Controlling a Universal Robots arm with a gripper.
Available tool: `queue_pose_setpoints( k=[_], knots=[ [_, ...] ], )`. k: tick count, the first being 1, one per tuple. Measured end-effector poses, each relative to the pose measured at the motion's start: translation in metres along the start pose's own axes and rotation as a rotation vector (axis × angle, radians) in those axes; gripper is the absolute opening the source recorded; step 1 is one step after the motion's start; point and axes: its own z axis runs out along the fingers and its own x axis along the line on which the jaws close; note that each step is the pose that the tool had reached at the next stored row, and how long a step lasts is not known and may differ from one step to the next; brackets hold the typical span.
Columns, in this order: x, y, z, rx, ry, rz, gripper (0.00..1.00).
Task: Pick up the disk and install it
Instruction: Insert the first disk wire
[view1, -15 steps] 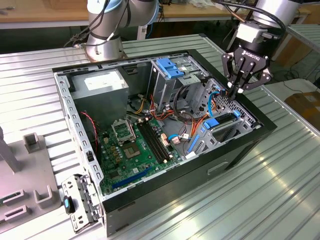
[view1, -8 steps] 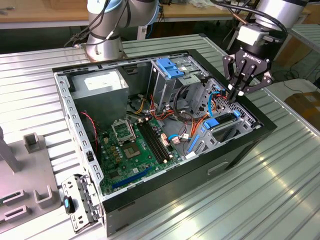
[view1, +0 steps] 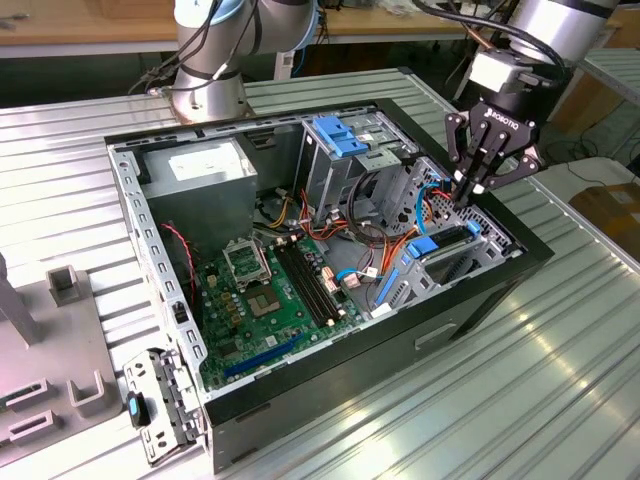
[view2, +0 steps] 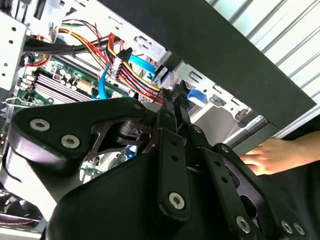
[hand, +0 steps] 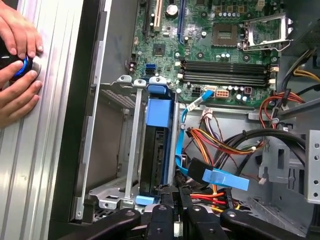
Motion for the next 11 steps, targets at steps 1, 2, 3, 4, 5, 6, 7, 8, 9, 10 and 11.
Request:
queue_pose_setpoints(
  k=[1, 2, 3, 4, 5, 6, 7, 8, 9, 10, 11],
  knots=[
    [0.0016, 0.0016, 0.0005, 0.0025, -0.0081, -0.001, 0.17],
    [0.0021, 0.0026, 0.0007, 0.0053, -0.0124, -0.001, 0.17],
    [0.0024, 0.0038, 0.0009, 0.0117, -0.0190, -0.001, 0.17],
    [0.0028, 0.0055, 0.0012, 0.0288, -0.0274, 0.000, 0.17],
    [0.0030, 0.0065, 0.0014, 0.0396, -0.0308, 0.001, 0.17],
    [0.0031, 0.0074, 0.0016, 0.0493, -0.0330, 0.001, 0.17],
    [0.0033, 0.0088, 0.0019, 0.0622, -0.0355, 0.003, 0.17],
    [0.0036, 0.0100, 0.0021, 0.0722, -0.0368, 0.004, 0.17],
    [0.0043, 0.0127, 0.0026, 0.0885, -0.0392, 0.005, 0.17],
    [0.0056, 0.0147, 0.0029, 0.0935, -0.0389, 0.006, 0.17],
    [0.0064, 0.0154, 0.0032, 0.0948, -0.0390, 0.006, 0.17]
  ],
)
